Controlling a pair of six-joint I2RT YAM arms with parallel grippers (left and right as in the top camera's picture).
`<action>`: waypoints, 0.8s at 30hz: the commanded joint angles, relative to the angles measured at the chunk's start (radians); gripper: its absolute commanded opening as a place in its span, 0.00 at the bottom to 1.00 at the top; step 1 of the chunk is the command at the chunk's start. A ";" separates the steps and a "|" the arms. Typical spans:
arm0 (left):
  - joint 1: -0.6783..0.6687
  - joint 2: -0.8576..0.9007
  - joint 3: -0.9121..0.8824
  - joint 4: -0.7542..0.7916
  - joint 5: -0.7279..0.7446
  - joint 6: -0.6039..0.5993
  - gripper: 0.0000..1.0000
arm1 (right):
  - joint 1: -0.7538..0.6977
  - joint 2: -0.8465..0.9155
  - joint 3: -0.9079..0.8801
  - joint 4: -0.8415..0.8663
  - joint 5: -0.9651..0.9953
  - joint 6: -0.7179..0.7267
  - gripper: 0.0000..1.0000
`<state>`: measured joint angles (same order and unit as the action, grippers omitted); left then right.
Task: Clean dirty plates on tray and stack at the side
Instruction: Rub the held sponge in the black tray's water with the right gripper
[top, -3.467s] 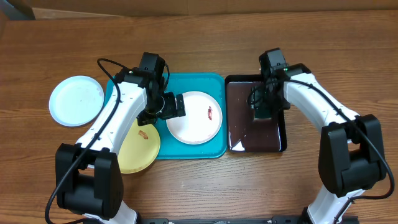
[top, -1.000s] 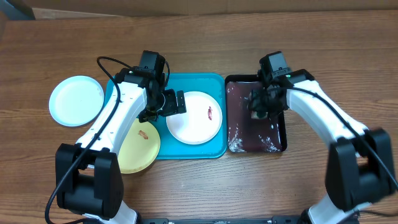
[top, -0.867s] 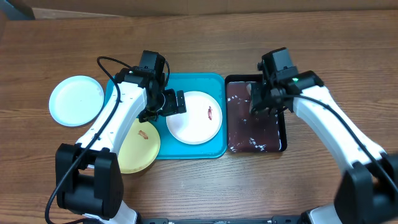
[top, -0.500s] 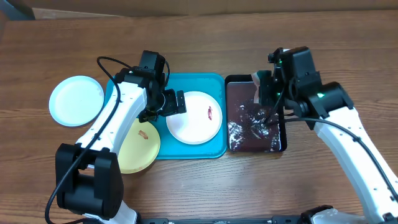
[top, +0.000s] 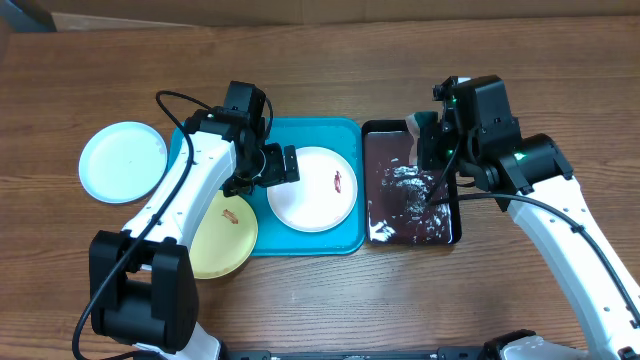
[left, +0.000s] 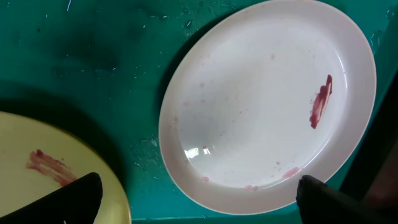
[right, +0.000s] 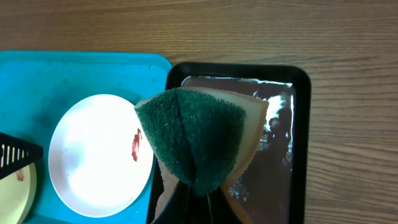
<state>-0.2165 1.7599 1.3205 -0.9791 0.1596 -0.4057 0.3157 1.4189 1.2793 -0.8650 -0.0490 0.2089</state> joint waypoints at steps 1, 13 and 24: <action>-0.006 -0.008 -0.005 0.000 -0.006 -0.002 1.00 | 0.001 -0.014 0.029 0.005 -0.005 -0.003 0.04; -0.007 -0.008 -0.008 0.041 -0.014 -0.002 0.99 | 0.001 -0.014 0.026 -0.028 -0.005 -0.003 0.04; -0.007 -0.008 -0.087 0.069 -0.145 -0.133 0.62 | 0.004 0.023 -0.028 -0.003 -0.005 -0.002 0.04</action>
<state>-0.2165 1.7596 1.2530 -0.9253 0.0628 -0.4988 0.3161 1.4216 1.2633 -0.8822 -0.0490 0.2089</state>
